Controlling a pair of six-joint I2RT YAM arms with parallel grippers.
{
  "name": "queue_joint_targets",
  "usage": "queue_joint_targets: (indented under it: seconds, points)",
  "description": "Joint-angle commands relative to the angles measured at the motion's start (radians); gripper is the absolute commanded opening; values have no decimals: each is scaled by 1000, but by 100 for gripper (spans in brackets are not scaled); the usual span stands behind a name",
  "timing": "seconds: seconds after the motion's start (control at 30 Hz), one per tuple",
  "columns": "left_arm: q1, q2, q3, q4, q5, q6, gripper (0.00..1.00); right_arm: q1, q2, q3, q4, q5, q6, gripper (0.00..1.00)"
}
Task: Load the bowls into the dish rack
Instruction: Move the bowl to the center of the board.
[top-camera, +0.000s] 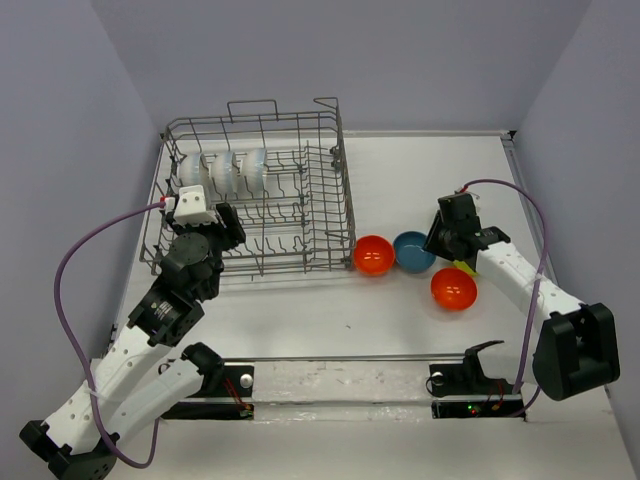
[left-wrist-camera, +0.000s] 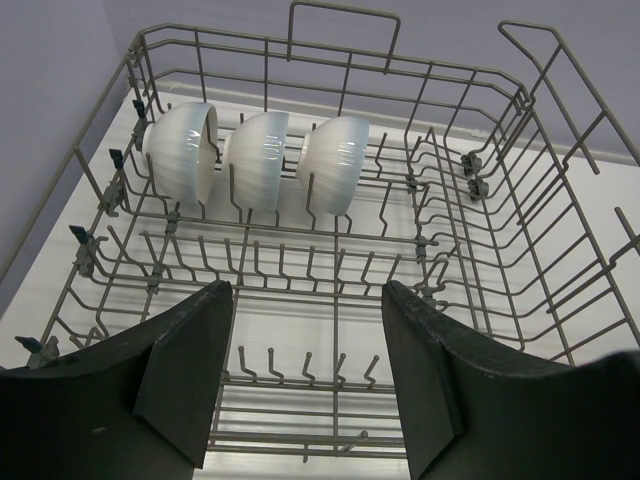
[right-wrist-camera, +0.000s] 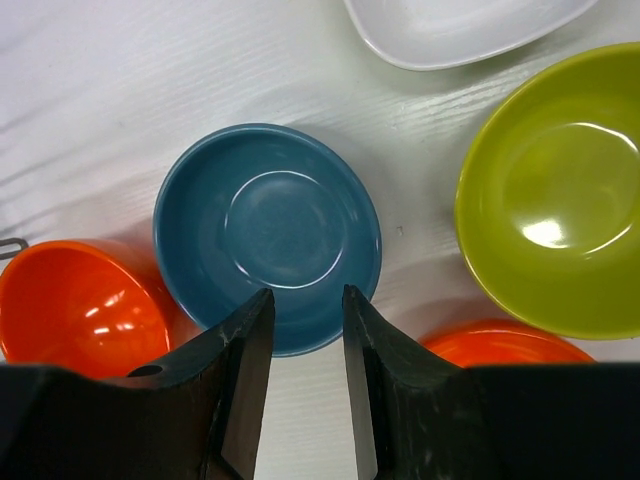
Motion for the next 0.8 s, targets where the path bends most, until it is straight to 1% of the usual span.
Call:
queue_joint_targets:
  seconds: [0.0,0.1,0.27,0.47,0.77]
  points:
    - [0,-10,-8,52,-21,6,71,0,11,38,54,-62,-18,39]
    - [-2,-10,-8,51,-23,4,71,0,27,37,78,-113,-10,38]
    - [-2,-10,-8,51,-23,4,71,64,64,54,86,-111,-4,38]
    - [-2,-10,-8,49,-24,6,71,65,72,64,93,-110,-3,38]
    - [-2,-6,-11,49,-24,6,71,134,115,77,115,-121,16,38]
